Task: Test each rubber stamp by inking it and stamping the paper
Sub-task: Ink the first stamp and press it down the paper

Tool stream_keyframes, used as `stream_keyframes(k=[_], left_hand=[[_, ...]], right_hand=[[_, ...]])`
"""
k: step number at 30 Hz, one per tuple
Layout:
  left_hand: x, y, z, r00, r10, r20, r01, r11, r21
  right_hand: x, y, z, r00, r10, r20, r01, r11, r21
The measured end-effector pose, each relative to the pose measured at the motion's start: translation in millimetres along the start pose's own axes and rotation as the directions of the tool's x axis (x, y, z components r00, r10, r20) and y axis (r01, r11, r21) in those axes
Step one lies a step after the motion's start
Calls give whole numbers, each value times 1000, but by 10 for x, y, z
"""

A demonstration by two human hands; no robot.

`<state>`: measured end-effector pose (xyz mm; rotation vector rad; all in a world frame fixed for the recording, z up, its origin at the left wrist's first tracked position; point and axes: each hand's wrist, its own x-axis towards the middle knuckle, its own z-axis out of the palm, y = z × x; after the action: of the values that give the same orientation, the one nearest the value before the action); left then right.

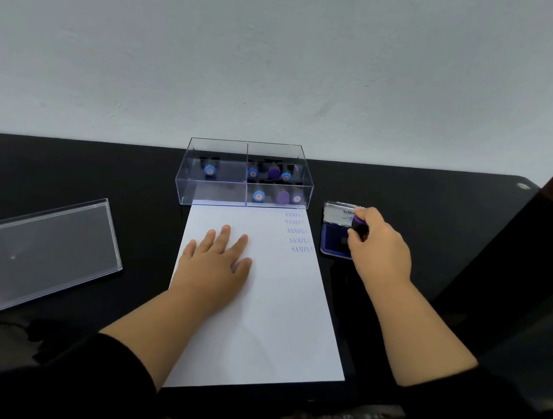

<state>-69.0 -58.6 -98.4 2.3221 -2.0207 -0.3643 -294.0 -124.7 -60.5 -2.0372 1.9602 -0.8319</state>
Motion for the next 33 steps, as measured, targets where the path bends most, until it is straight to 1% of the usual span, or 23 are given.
stream_keyframes(k=[3,6,10,16,21,30,33], left_hand=[[-13,-1,7,1000,4,-10,-4,1000,-4],[-9,-4,-2,1000,3,-11,-4,1000,-14],[-6,-9,6,1000,-1,-14,0,1000,-28],[5,-11,9,1000,-7,-25,6,999,-34],[2,-4,10,999,-12,-36,10,999,-48],[25,-18,29,999,-11,-36,9,999,-37],[22,-16,25,999,-8,-33,6,999,-32]], right_hand=[[6,16,12,1000,8,-6,-7,1000,30],[-11,-14,24,999,8,-39,-3,992,124],[-134,-143,103,998,-58,-38,65,964,259],[-309,-183,270,985,-174,-7,167,931,324],[-317,-186,315,973,-230,1,219,929,299],[-272,-172,377,964,-266,8,254,926,279],[-275,-180,392,961,-276,20,263,933,247]])
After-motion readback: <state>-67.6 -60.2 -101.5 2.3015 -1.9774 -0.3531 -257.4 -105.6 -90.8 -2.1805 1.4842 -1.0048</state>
